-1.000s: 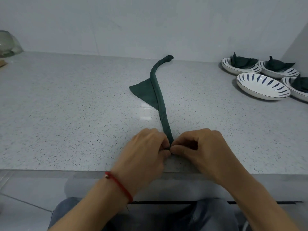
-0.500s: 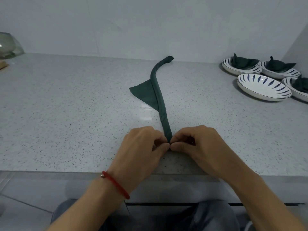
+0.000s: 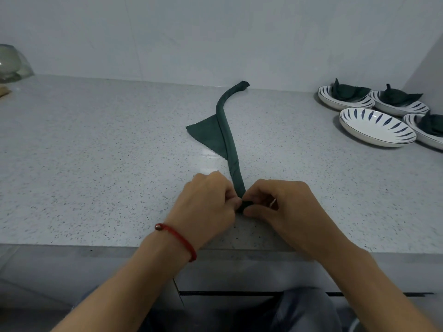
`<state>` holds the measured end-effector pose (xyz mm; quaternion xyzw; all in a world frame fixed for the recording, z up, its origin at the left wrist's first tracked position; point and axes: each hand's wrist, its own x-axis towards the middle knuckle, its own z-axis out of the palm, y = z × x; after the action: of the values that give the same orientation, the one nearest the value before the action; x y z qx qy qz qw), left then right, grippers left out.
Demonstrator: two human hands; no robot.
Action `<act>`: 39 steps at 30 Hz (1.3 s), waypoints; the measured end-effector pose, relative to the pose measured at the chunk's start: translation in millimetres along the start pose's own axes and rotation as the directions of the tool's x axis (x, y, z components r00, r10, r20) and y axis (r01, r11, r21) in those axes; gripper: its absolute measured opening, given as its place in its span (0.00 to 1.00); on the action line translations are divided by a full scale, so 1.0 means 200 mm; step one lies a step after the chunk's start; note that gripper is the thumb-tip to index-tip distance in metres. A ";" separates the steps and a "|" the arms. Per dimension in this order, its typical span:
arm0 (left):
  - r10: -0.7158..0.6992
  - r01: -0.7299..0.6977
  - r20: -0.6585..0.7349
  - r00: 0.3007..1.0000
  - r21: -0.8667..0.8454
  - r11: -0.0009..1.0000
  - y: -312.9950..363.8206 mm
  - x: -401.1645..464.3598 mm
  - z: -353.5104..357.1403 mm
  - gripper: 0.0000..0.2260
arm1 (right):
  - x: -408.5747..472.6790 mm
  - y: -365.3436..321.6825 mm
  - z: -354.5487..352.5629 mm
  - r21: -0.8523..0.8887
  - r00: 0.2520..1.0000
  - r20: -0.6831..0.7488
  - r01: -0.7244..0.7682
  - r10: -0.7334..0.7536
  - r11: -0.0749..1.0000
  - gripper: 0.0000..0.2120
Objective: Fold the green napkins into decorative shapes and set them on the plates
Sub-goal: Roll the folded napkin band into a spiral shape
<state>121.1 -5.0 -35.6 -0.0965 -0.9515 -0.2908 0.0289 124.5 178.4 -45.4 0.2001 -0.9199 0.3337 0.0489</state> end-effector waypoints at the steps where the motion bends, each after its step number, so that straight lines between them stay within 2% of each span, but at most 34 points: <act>1: 0.001 0.000 -0.029 1.000 0.025 1.000 0.01 -0.01 0.00 0.09 | 0.01 0.00 0.00 0.002 1.000 0.010 -0.005 0.005 1.000 0.04; 4: 0.065 -0.062 -0.111 0.992 0.039 0.997 0.03 -0.06 0.01 0.08 | 0.04 0.01 -0.02 0.040 0.999 0.041 -0.030 0.028 0.999 0.03; 6: 0.098 -0.097 -0.123 0.988 0.009 0.995 0.02 -0.08 0.02 0.07 | 0.07 0.01 -0.04 0.051 0.998 0.068 -0.022 0.018 0.998 0.03; 9: 0.111 -0.105 -0.122 0.986 0.052 0.993 0.02 -0.06 0.04 0.07 | 0.11 0.03 -0.04 0.016 0.997 0.082 0.000 -0.001 1.000 0.02; 12: 0.085 -0.079 -0.105 0.991 0.054 0.995 0.02 -0.03 0.03 0.05 | 0.09 0.04 -0.03 0.016 1.000 0.020 0.001 -0.002 1.000 0.05; 15: 0.017 -0.015 -0.050 0.999 0.030 0.999 0.01 0.00 0.00 0.03 | 0.06 0.04 -0.01 -0.010 0.997 0.041 0.061 -0.060 0.998 0.10; 19: -0.048 0.048 0.005 0.999 -0.040 0.998 -0.01 0.04 -0.02 0.05 | 0.08 0.07 0.01 -0.062 0.995 0.025 0.095 -0.094 0.994 0.05; 25: 0.093 -0.086 -0.147 0.985 0.050 0.995 0.01 -0.02 0.01 0.08 | 0.13 0.08 0.00 -0.088 0.995 0.031 0.099 -0.097 0.991 0.08; 28: 0.101 -0.091 -0.111 0.989 0.089 0.992 0.01 0.01 0.02 0.07 | 0.15 0.08 0.00 -0.078 0.996 0.027 0.091 -0.089 0.993 0.07; 32: 0.022 -0.021 -0.016 1.000 0.049 0.999 0.02 0.07 -0.01 0.04 | 0.13 0.08 0.00 0.023 0.999 0.000 0.049 -0.049 0.999 0.09; 35: -0.018 0.018 0.036 0.999 -0.018 1.000 0.00 0.10 -0.04 0.03 | 0.15 0.09 0.01 -0.021 0.997 0.022 0.076 -0.075 0.997 0.10; 39: 0.013 -0.013 0.007 1.000 -0.060 0.998 -0.03 0.10 -0.04 0.05 | 0.19 0.09 0.01 -0.018 0.999 0.029 0.046 -0.046 0.999 0.05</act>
<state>101.0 -10.8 -30.2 -0.1047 -0.9417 -0.3188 0.0243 83.3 177.3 -49.4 0.2254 -0.9187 0.3212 0.0454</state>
